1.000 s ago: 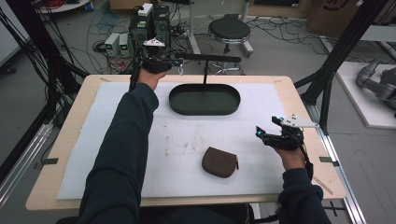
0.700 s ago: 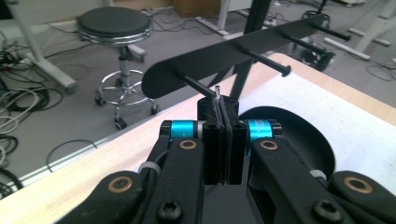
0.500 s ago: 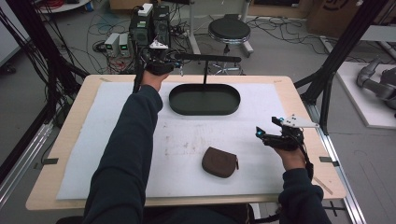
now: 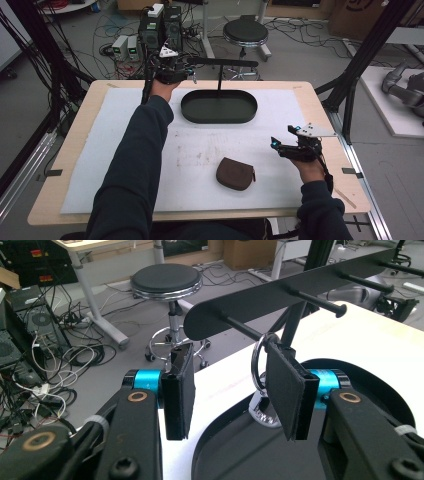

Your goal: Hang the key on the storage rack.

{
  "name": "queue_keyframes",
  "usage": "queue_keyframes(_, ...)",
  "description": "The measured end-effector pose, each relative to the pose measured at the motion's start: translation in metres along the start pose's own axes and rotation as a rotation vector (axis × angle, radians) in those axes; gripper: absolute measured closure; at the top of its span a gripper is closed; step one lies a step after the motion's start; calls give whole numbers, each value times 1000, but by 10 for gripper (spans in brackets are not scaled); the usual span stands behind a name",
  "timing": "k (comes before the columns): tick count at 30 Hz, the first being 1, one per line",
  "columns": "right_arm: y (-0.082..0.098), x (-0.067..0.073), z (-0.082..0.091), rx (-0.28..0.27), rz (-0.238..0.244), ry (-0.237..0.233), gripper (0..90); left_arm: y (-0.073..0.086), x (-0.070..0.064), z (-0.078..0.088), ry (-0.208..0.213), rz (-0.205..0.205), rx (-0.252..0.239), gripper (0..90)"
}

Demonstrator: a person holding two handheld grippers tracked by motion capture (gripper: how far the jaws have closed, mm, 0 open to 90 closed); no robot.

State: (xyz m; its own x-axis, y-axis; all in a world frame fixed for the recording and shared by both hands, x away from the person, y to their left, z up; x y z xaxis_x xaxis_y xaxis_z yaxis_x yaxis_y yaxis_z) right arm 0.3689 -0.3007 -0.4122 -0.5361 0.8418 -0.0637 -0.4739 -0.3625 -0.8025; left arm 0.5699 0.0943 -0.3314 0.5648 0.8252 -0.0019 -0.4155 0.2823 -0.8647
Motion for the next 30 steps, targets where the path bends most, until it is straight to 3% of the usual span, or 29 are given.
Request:
queue_keyframes(7,0,-2,-1,0,1,-2,216,1,4,-3,-27,29,-13,477)
queue_keyframes(14,0,-1,0,0,0,-3,216,2,2,-2,-14,19,-13,418)
queue_keyframes(24,0,0,-1,0,9,1,216,2,3,-4,-39,13,-26,412)
queue_keyframes(30,0,0,-1,5,9,-1,216,0,6,-7,-77,16,-17,411)
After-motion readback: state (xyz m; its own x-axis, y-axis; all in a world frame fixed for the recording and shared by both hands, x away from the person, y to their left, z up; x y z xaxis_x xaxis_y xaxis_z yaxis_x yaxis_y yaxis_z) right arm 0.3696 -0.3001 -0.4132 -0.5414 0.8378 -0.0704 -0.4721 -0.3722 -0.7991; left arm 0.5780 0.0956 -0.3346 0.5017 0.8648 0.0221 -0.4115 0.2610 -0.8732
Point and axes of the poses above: each handheld gripper's, and its own axes: z roughly backward along the jaws, y roughly out of its underside, x roughly to its left, the point moved 4 cm from there along -z, roughly forward along the jaws, and after that the axes turned 9 degrees about x, right-handed, at the moved point
